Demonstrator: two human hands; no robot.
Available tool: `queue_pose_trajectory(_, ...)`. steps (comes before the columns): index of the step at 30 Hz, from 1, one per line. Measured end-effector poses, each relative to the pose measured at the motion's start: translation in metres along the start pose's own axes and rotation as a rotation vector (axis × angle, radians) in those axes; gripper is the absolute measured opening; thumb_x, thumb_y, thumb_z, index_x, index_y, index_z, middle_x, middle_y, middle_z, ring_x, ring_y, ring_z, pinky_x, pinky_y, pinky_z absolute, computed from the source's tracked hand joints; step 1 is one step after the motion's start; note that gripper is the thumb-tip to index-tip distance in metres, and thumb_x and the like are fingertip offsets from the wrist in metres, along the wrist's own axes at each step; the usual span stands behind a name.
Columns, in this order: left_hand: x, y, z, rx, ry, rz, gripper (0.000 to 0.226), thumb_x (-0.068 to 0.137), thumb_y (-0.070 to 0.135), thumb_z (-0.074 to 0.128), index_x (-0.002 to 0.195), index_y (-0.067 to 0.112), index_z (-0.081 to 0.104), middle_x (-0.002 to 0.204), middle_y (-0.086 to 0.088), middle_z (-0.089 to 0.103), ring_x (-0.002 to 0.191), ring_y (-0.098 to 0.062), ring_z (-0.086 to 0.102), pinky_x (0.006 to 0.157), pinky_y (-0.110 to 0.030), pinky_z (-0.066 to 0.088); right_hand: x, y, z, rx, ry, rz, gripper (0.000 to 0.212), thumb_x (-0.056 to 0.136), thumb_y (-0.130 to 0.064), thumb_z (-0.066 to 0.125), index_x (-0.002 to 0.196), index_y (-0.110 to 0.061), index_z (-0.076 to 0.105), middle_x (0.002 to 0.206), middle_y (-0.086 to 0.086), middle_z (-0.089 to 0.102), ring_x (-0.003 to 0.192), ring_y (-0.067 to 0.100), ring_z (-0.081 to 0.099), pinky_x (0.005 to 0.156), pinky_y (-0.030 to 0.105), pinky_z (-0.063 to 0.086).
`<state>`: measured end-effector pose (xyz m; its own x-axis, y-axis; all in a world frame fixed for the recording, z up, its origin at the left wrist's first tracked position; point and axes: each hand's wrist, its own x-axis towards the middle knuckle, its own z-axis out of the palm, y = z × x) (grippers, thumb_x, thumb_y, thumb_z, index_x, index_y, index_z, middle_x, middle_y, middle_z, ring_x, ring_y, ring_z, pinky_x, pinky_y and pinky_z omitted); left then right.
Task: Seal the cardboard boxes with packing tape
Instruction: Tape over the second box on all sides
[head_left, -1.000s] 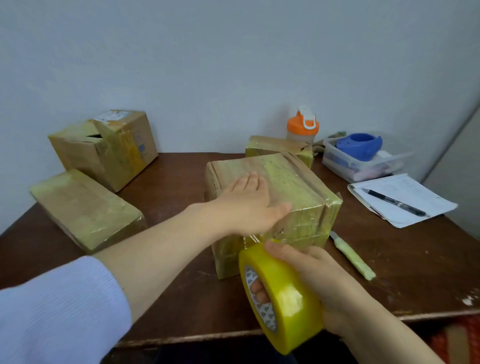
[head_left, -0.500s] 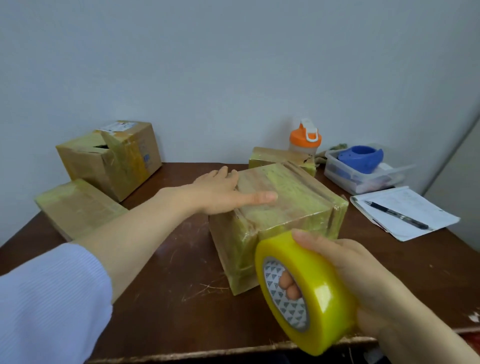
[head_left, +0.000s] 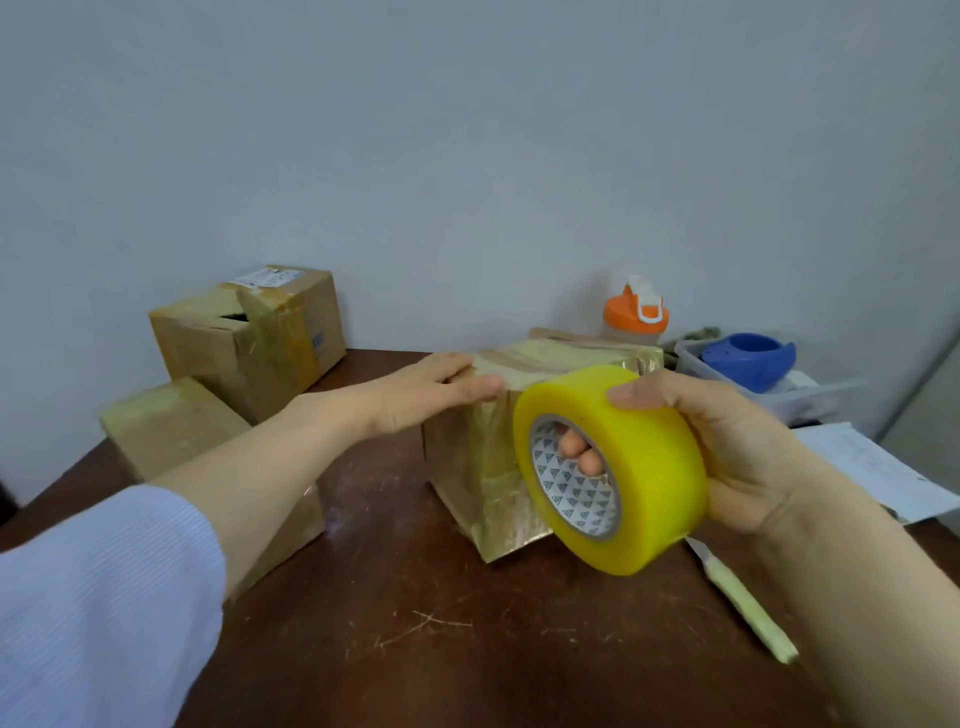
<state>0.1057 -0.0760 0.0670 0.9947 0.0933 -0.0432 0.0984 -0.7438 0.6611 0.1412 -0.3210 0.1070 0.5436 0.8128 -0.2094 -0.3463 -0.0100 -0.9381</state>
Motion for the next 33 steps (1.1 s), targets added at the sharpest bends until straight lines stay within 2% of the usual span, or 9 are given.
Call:
queue_pose_trajectory(5,-0.001,0.011,0.009,0.065,-0.102,-0.021,0.12,0.05,0.082,0.053,0.15,0.026,0.017,0.154,0.005,0.011,0.142,-0.01,0.008,0.112,-0.027,0.012,-0.006,0.002,-0.005,0.022,0.019,0.041,0.023,0.062,-0.009,0.066,0.079,0.004,0.075,0.075,0.021,0.07,0.054,0.023,0.066,0.056,0.033,0.057)
queue_pose_trajectory(10,-0.013,0.011,0.01,0.136,-0.021,0.028,0.111,0.053,0.09,0.046,0.145,0.03,0.032,0.15,0.01,0.028,0.136,-0.008,0.027,0.107,-0.023,0.022,-0.018,-0.002,-0.006,0.032,-0.005,0.017,0.059,0.032,-0.019,0.089,0.082,0.007,0.073,0.075,0.023,0.069,0.054,0.025,0.066,0.054,0.032,0.056)
queue_pose_trajectory(13,-0.016,0.005,0.0,0.128,-0.111,-0.024,0.123,0.041,0.094,0.047,0.146,0.034,0.028,0.151,0.015,0.028,0.137,-0.008,0.029,0.115,-0.032,0.021,-0.018,-0.016,-0.001,0.029,-0.053,0.022,0.061,0.035,-0.019,0.091,0.087,0.008,0.073,0.077,0.025,0.069,0.057,0.027,0.068,0.055,0.033,0.056)
queue_pose_trajectory(15,-0.016,0.002,-0.004,-0.03,-0.121,0.006,0.109,0.047,0.087,0.057,0.142,0.036,0.039,0.144,0.015,0.041,0.132,-0.007,0.038,0.113,-0.035,0.028,-0.013,-0.027,0.005,0.007,-0.064,-0.02,0.056,0.041,-0.02,0.089,0.088,0.005,0.073,0.079,0.024,0.07,0.06,0.026,0.069,0.056,0.033,0.056)
queue_pose_trajectory(18,-0.012,-0.004,0.0,-0.384,0.09,0.108,0.051,0.067,0.065,0.066,0.11,0.039,0.067,0.117,0.016,0.066,0.111,0.002,0.057,0.098,-0.019,0.04,0.003,-0.039,0.018,-0.06,-0.022,-0.145,0.037,0.055,-0.025,0.073,0.083,-0.001,0.076,0.082,0.021,0.071,0.065,0.024,0.07,0.059,0.032,0.057)
queue_pose_trajectory(21,-0.004,-0.011,0.01,-0.567,0.429,0.156,0.016,0.085,0.042,0.059,0.093,0.036,0.072,0.097,0.02,0.071,0.096,0.007,0.062,0.083,-0.011,0.044,0.021,-0.04,0.033,-0.095,0.066,-0.215,0.038,0.062,-0.026,0.066,0.089,0.0,0.071,0.081,0.017,0.072,0.066,0.023,0.069,0.061,0.033,0.058)
queue_pose_trajectory(25,0.012,-0.013,0.015,-0.593,0.64,0.17,0.028,0.098,0.027,0.048,0.117,0.017,0.067,0.116,0.002,0.067,0.109,-0.008,0.06,0.094,-0.024,0.046,0.034,-0.037,0.05,-0.146,0.18,-0.263,0.041,0.062,-0.027,0.07,0.092,0.0,0.069,0.088,0.017,0.073,0.073,0.024,0.071,0.063,0.032,0.06)
queue_pose_trajectory(29,0.031,-0.01,0.011,-0.449,0.665,0.176,0.021,0.1,0.02,0.043,0.1,0.025,0.063,0.101,0.008,0.064,0.102,-0.012,0.058,0.084,-0.024,0.043,0.014,-0.042,0.053,-0.23,0.184,-0.296,0.021,0.053,-0.023,0.072,0.058,-0.003,0.074,0.067,0.015,0.072,0.055,0.022,0.069,0.046,0.027,0.054)
queue_pose_trajectory(33,0.046,-0.013,0.009,-0.261,0.665,0.111,0.021,0.101,0.02,0.037,0.096,0.028,0.056,0.099,0.01,0.057,0.102,-0.013,0.053,0.085,-0.026,0.038,-0.009,-0.035,0.053,-0.135,0.18,-0.284,0.019,0.058,-0.019,0.068,0.049,-0.002,0.071,0.056,0.016,0.068,0.045,0.021,0.065,0.04,0.027,0.051)
